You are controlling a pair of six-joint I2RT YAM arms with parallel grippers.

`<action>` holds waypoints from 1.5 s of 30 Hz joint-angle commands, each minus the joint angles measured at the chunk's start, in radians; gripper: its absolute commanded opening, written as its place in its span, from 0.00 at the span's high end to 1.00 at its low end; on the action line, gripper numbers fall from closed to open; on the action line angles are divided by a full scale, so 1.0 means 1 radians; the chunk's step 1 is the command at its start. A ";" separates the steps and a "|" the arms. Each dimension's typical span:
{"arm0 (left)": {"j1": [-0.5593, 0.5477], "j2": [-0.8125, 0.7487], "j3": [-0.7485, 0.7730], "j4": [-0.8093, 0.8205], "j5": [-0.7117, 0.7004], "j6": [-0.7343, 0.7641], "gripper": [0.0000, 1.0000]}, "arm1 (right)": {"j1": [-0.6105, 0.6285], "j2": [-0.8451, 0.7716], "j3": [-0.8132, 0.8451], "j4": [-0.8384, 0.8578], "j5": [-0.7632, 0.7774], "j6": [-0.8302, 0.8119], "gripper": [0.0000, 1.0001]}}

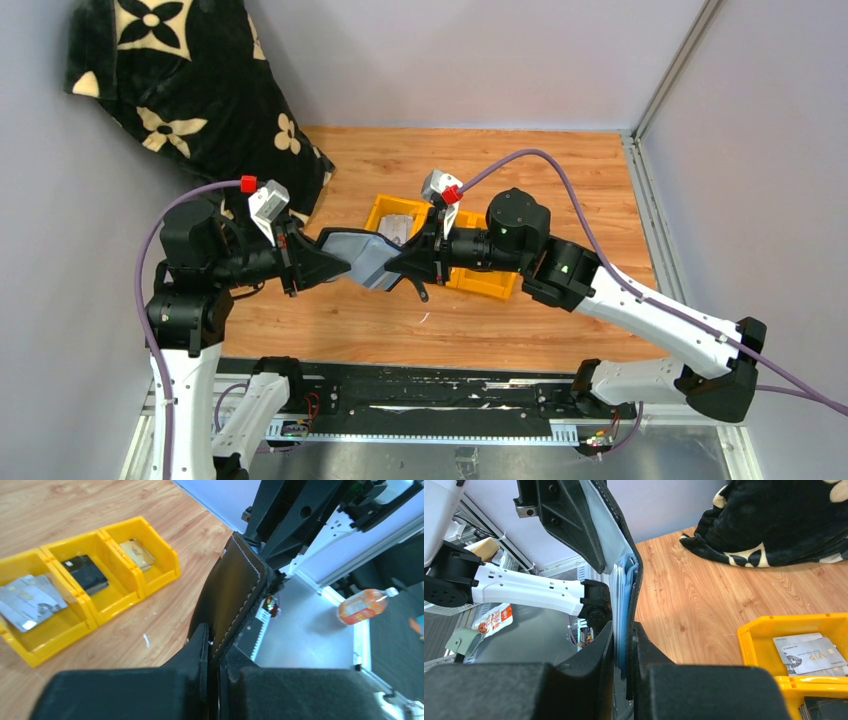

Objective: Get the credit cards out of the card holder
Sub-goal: Open the card holder at the center of the board.

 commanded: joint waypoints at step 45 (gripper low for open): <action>-0.006 0.030 0.045 -0.072 0.200 0.054 0.86 | 0.009 0.005 -0.087 0.271 -0.264 0.190 0.61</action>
